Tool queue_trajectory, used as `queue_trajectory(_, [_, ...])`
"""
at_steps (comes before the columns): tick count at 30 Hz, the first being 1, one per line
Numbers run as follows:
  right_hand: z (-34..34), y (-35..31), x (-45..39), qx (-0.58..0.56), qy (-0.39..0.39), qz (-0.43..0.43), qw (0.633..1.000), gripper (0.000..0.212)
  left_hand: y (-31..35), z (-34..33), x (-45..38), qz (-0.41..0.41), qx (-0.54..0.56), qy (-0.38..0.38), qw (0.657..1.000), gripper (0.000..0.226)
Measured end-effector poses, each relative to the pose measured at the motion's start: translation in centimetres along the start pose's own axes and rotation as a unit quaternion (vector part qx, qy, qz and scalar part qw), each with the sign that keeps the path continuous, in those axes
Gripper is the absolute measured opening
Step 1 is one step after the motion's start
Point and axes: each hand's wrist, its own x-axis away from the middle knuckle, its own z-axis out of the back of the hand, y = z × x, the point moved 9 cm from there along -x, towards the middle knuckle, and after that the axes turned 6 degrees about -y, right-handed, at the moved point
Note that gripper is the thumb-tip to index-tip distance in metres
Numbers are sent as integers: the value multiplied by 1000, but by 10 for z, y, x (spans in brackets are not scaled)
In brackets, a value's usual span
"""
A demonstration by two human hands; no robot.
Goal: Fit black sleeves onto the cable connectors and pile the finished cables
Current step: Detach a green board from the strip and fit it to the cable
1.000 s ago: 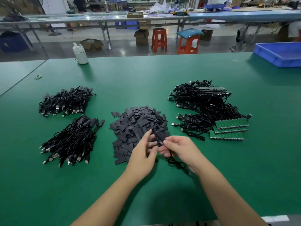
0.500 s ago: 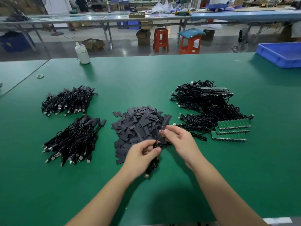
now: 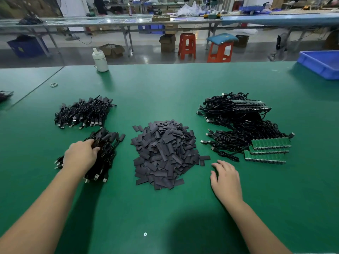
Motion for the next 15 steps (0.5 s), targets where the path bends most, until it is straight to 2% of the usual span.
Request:
queue_trajectory(1, [1,2,-1,-12,4,-1,1000,36,-2,-7,0,13,-53,-6,998,38])
queue_trajectory(3, [2,3,-1,-31,10,0,999,35,5,-7,6,14,-91,36,995,38])
queue_trajectory(6, [1,5,-1,-31,11,-4,999,35,45,5,28,-90,21,158,983,31])
queue_trajectory(7, [0,5,-1,-31,10,-6,999,35,63,5,38,-127,71,172,974,32])
queue_trajectory(9, [1,5,-1,-26,7,-8,1000,35,101,-5,58,-176,168,135,961,40])
queue_trajectory(11, [4,4,-5,-19,-3,-7,1000,32,139,-25,83,-207,213,84,951,50])
queue_trajectory(15, [37,11,-21,-63,14,-14,998,26,181,-62,121,-267,149,75,949,60])
